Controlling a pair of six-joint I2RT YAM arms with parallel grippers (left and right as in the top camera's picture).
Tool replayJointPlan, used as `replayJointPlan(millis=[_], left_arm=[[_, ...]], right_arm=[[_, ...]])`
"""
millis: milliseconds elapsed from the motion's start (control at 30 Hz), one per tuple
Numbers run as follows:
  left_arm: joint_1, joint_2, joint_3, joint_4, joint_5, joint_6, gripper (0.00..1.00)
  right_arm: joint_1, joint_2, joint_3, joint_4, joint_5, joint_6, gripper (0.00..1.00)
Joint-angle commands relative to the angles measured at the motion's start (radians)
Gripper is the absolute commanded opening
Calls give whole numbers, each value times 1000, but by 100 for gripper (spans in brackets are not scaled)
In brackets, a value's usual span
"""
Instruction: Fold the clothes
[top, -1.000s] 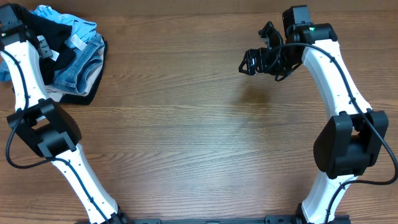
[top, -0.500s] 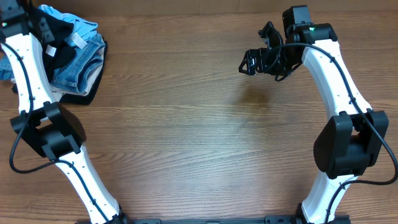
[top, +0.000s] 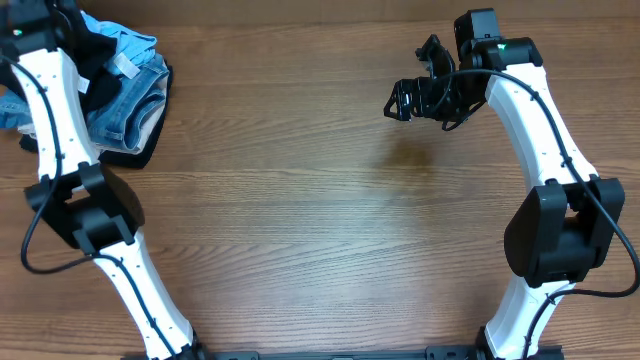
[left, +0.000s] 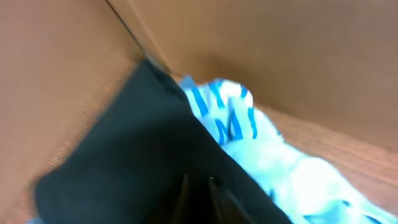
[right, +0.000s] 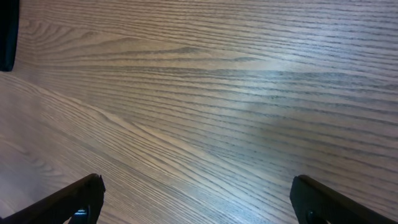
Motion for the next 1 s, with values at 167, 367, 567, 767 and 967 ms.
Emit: replayJointPlan(millis=[167,367,567,767,967], left_arm=[[2,166,-4,40,75,7,38],[-30,50,35,73,91,11,57],[-69,-211,35,-96,105,11,100],[-116,-410,35,-316,262,10,100],[-150,-530,35,-523,348,7,100]], right_arm=[[5,-24,21,5,-11,2,100],[5,-24,21,4,-13,2,100],[3,-43,24,64,11,2,100],[3,-160,100,51,167,1,100],[3,-385,168,-59,244,2,100]])
